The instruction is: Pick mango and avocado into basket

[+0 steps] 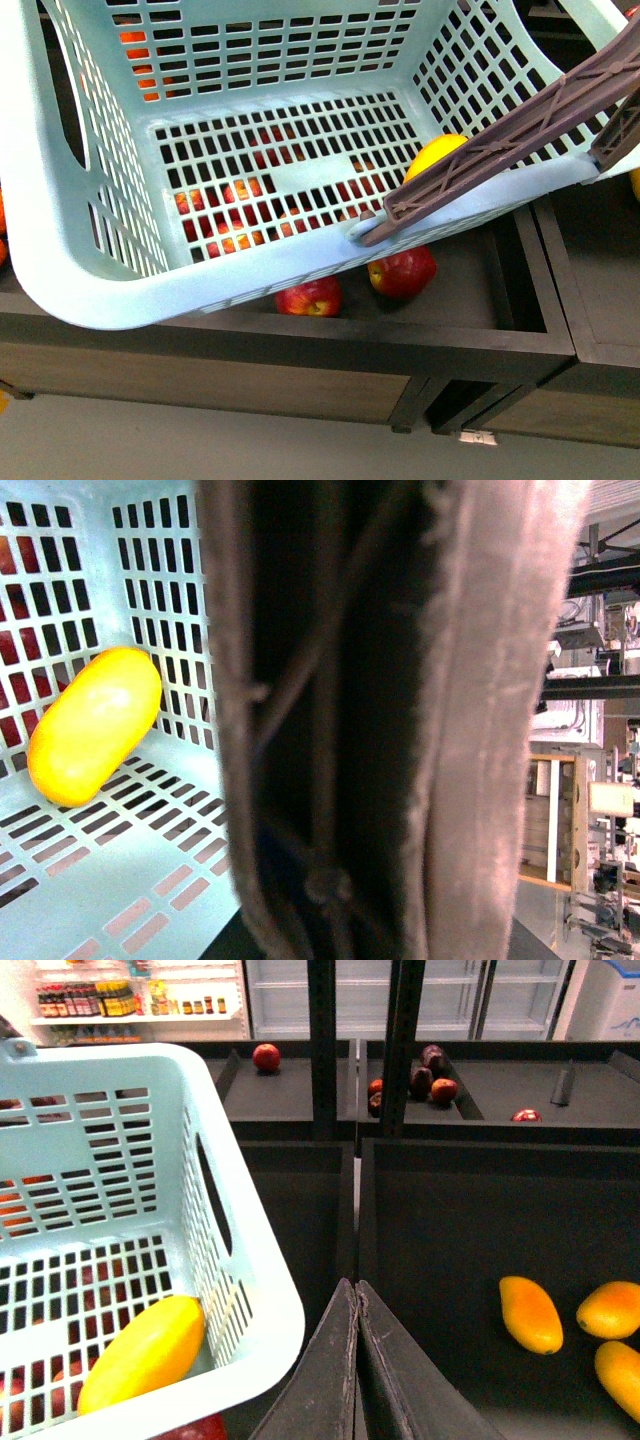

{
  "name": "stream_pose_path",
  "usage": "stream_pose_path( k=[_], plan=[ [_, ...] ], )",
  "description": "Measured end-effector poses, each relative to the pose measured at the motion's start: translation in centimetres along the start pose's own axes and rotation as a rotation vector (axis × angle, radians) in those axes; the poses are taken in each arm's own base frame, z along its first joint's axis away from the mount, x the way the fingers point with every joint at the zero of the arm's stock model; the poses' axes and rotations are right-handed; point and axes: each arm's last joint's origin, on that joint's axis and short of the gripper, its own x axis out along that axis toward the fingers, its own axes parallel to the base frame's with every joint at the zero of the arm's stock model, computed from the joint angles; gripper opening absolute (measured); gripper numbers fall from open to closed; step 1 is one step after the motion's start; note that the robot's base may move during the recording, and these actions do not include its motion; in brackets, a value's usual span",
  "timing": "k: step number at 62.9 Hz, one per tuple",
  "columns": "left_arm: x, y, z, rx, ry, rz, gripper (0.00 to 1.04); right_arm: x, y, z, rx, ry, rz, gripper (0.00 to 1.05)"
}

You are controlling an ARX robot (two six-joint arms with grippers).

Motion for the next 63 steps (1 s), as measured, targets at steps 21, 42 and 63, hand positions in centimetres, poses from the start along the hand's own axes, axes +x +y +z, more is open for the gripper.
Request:
stream_pose_path(
  k=[21,42,63],
  plan=[
    [0.0,0.0,0.0,0.000,-0.003,0.002,0.15,-1.7,0.0,-1.2,-0.002,-0.004,-0.001,0.28],
    [0.0,0.0,0.0,0.002,-0.002,0.001,0.15,-1.7,0.0,-1.2,-0.002,-0.005,-0.001,0.82],
    [0.0,0.0,0.0,0.000,-0.002,0.001,0.15,-1.7,0.0,-1.2,-0.001,-0.005,-0.002,0.96]
  ],
)
